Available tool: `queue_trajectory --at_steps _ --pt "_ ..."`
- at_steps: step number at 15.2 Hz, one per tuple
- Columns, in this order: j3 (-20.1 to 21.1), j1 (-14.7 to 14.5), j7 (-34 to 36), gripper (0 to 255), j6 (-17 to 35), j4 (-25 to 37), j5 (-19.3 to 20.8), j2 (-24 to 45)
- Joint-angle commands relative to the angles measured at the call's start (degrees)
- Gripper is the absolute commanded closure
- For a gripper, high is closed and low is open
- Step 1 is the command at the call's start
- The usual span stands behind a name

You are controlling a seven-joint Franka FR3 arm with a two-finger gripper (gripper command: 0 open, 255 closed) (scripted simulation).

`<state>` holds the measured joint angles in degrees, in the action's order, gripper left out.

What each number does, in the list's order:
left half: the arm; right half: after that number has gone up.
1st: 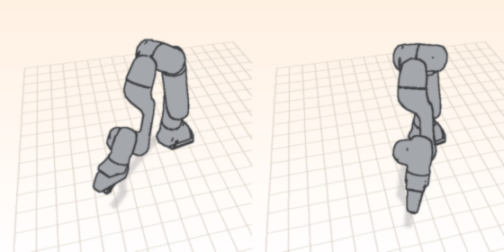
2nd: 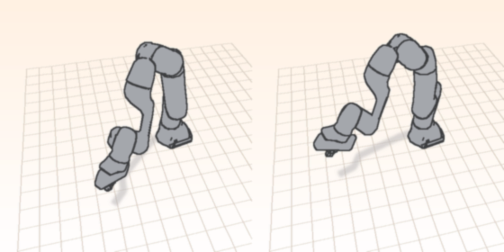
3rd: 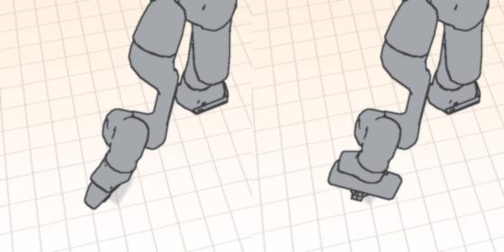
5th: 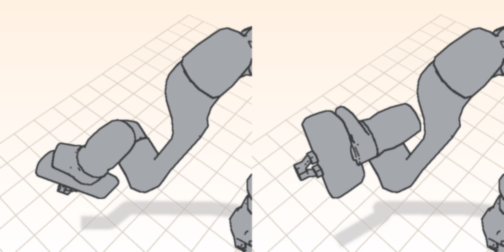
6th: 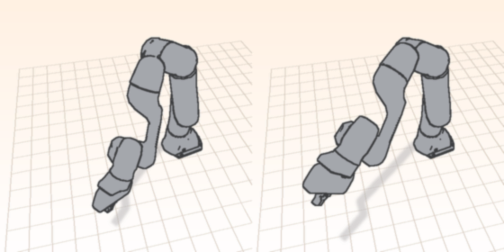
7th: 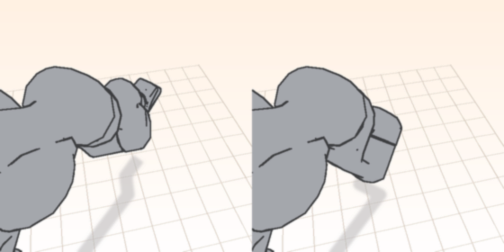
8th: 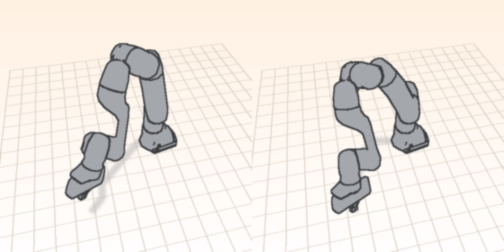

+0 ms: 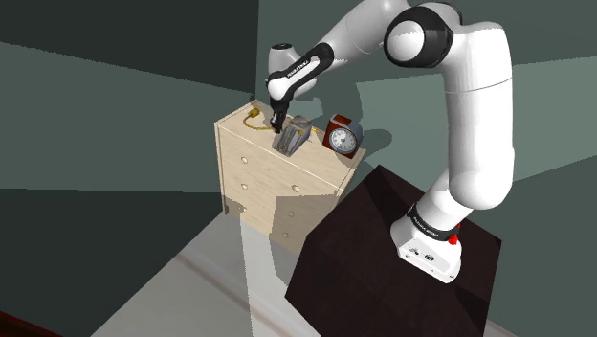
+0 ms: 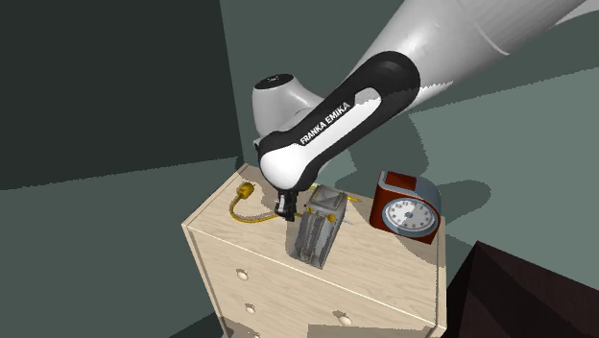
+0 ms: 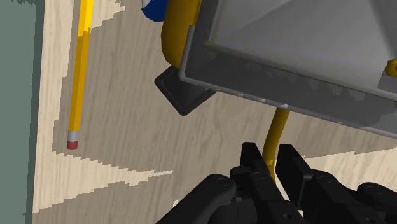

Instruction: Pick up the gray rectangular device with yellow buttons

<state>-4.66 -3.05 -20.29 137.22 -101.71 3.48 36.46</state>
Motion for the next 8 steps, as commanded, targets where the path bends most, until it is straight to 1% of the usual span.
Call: queue_trajectory --at_steps 1,8 --pt "-0.02 -0.04 -0.05 255 -0.86 -0.09 0.02 -1.01" --pt "-0.11 -0.15 -0.29 255 -4.58 -0.03 0.08 -4.67"
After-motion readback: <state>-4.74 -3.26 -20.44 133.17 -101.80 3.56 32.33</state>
